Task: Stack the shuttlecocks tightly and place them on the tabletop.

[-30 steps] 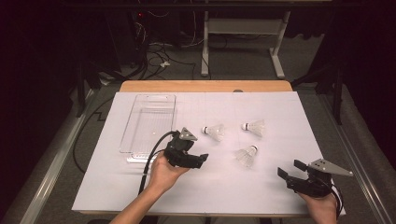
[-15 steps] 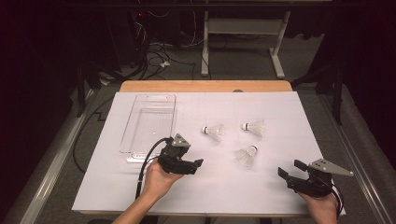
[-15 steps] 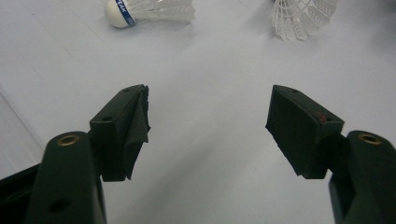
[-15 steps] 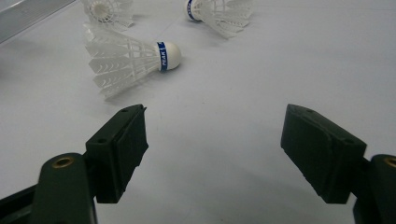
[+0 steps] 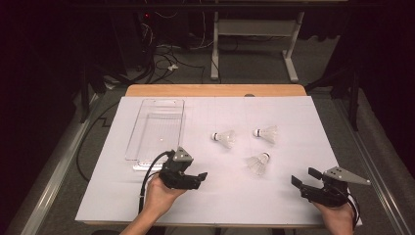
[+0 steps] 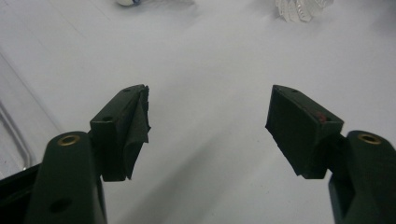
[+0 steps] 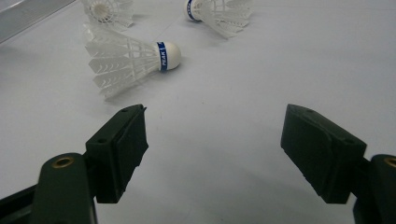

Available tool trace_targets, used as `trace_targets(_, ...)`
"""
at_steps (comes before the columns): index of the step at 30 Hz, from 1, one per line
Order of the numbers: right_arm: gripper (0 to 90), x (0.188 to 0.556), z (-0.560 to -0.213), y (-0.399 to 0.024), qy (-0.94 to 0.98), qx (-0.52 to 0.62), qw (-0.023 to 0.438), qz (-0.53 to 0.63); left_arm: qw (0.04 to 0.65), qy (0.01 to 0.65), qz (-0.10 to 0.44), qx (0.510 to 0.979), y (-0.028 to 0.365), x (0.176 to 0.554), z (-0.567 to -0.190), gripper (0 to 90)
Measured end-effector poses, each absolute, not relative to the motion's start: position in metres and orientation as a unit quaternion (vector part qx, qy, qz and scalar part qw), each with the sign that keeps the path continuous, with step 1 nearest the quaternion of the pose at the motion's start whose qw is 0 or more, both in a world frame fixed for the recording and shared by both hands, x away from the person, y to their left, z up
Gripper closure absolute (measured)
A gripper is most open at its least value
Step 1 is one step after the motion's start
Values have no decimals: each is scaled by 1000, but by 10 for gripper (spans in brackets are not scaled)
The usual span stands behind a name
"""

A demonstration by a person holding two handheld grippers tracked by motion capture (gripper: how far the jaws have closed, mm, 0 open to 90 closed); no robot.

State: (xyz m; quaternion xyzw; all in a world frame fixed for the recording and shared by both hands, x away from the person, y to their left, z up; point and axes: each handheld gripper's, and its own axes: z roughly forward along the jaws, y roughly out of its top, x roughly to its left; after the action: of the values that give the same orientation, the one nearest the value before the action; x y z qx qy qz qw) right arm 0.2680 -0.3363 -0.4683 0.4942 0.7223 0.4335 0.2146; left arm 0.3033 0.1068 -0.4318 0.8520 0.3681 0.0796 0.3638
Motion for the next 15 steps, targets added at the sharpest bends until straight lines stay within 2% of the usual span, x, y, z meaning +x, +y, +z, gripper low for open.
trace_targets(15, 231, 267, -468, -336, 721, 495, 217, 433, 367, 383, 80, 844, 130, 291, -441, 307)
